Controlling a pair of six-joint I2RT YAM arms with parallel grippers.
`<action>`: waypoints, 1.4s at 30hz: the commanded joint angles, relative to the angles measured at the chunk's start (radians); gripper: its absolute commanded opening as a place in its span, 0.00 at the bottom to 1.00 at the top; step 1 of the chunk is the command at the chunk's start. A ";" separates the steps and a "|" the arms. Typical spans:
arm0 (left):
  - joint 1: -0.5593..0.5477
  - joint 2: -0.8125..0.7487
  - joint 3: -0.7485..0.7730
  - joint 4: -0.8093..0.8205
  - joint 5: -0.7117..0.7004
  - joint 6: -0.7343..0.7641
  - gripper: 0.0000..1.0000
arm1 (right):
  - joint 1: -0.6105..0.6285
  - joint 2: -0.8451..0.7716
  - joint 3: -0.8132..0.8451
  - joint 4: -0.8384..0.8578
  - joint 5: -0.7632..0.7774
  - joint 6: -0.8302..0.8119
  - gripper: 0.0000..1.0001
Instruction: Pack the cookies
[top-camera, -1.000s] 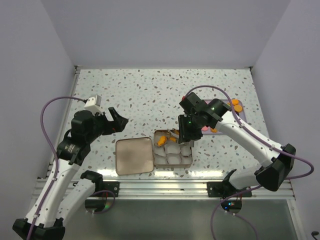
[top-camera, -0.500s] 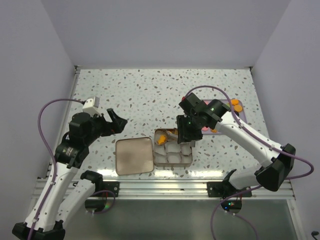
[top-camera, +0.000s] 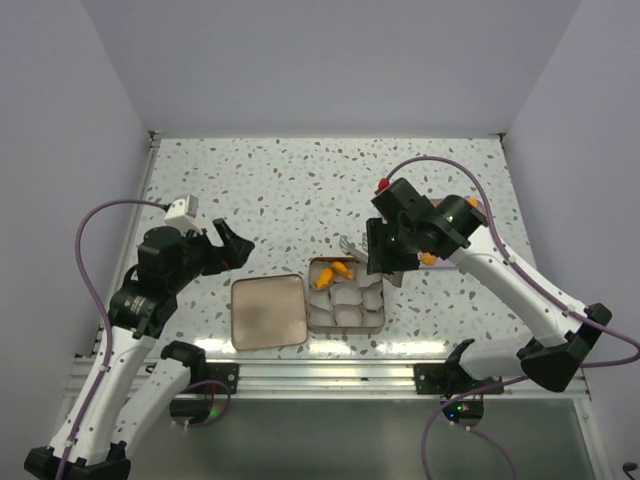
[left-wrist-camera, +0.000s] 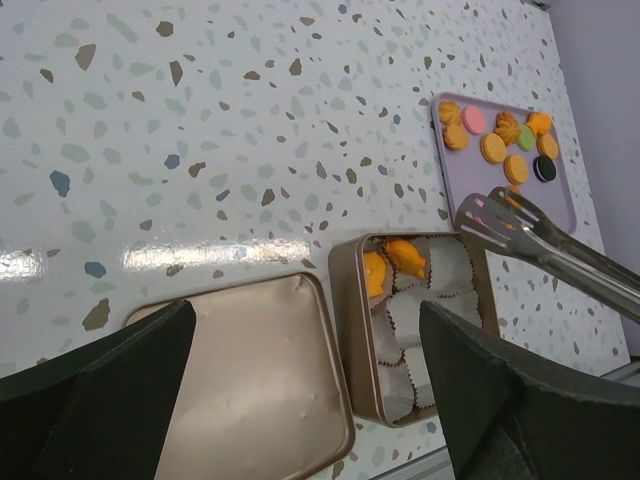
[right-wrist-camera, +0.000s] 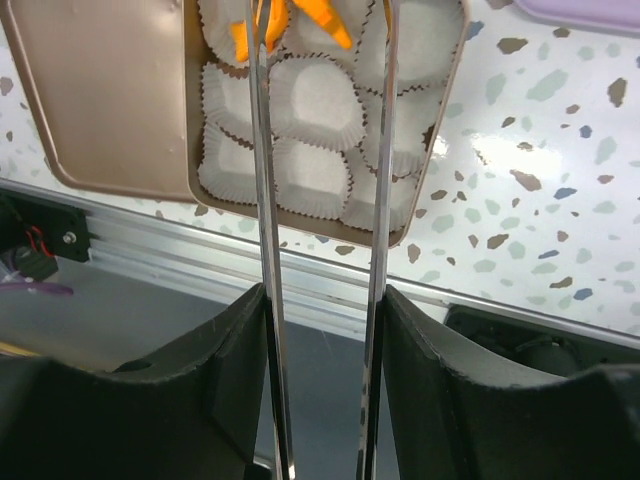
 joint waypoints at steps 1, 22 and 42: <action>-0.003 -0.009 0.007 0.001 0.013 -0.011 1.00 | -0.006 -0.042 0.051 -0.058 0.107 -0.018 0.48; -0.003 0.065 0.045 0.015 0.036 0.035 1.00 | -0.212 -0.046 -0.096 -0.081 0.233 -0.094 0.51; -0.003 0.118 0.038 0.052 0.022 0.052 1.00 | -0.278 0.072 -0.173 0.045 0.150 -0.122 0.49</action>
